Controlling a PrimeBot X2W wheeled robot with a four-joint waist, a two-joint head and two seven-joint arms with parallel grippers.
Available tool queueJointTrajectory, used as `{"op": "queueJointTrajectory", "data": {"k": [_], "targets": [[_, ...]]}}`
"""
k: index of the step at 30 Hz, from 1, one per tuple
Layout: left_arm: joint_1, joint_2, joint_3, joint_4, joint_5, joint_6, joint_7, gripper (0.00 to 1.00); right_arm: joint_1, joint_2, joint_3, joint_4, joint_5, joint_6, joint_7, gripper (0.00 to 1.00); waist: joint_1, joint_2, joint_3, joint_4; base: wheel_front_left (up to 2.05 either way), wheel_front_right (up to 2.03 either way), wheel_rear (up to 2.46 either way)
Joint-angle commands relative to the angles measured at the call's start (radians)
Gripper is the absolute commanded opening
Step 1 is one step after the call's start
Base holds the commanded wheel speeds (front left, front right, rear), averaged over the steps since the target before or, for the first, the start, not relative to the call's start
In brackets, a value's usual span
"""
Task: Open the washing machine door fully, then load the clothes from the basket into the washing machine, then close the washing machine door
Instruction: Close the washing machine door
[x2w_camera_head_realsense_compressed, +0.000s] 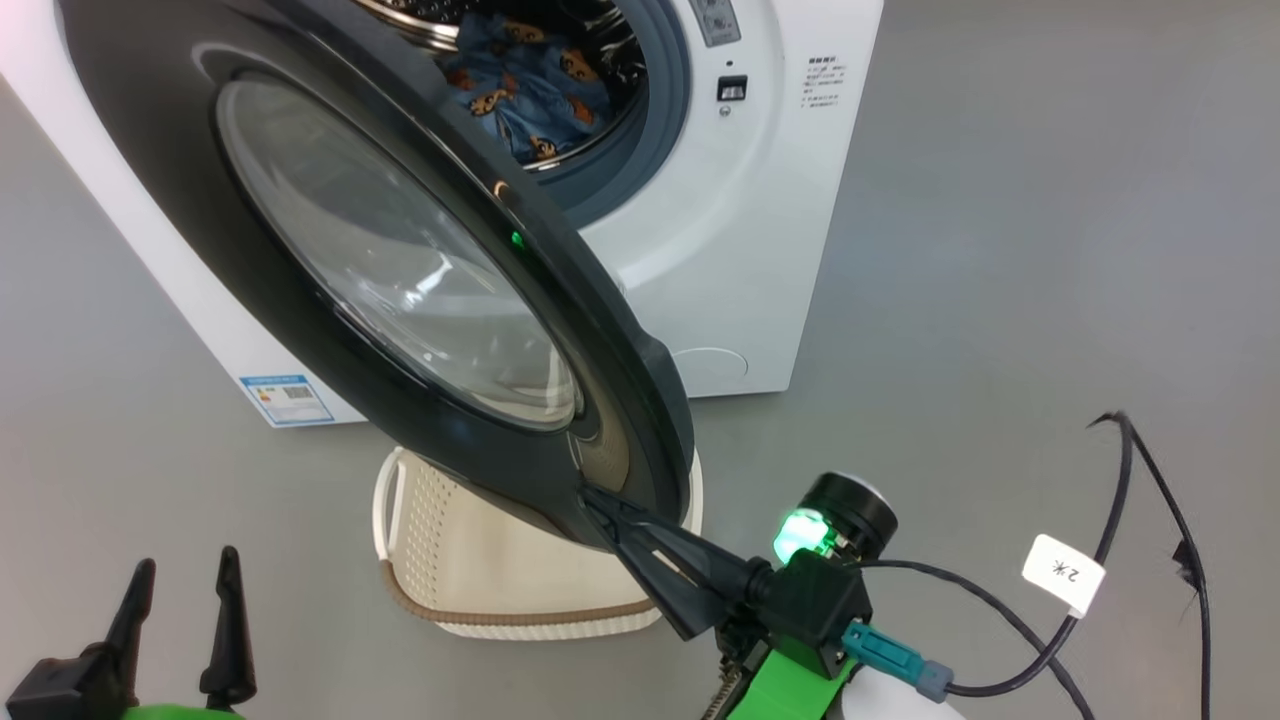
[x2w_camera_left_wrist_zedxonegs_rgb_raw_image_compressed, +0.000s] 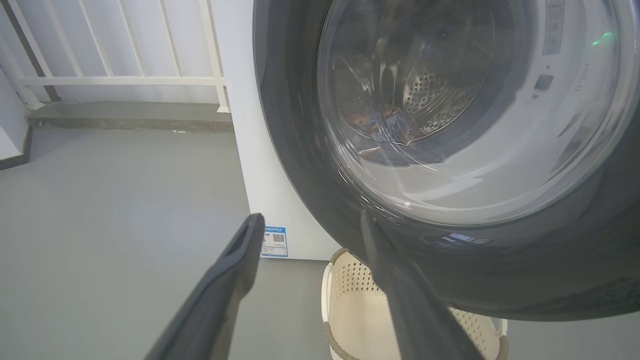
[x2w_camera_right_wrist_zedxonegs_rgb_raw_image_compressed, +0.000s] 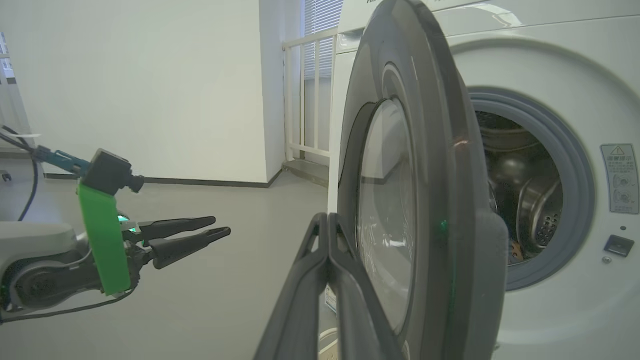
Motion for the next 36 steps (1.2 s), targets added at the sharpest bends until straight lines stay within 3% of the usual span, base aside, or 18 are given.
{"op": "queueJointTrajectory", "data": {"k": [1,13,36], "targets": [[-0.038,0.028,0.032,-0.031,-0.005,-0.002,-0.006,1.00,0.008,0.025,0.015,-0.012,0.011,0.002,-0.005,0.00,0.0000,0.0000,0.009,-0.001,0.00,0.00,0.00],[-0.058,0.042,0.018,-0.042,-0.018,-0.002,-0.006,1.00,-0.006,0.032,-0.011,0.070,0.020,0.002,-0.005,0.00,0.0000,0.0000,0.050,0.007,0.00,0.00,0.00],[-0.073,0.064,0.009,-0.064,-0.041,-0.002,-0.006,1.00,-0.099,0.033,-0.122,0.094,-0.004,0.002,-0.005,0.00,0.0000,0.0000,0.125,0.012,0.00,0.00,0.00]]}}
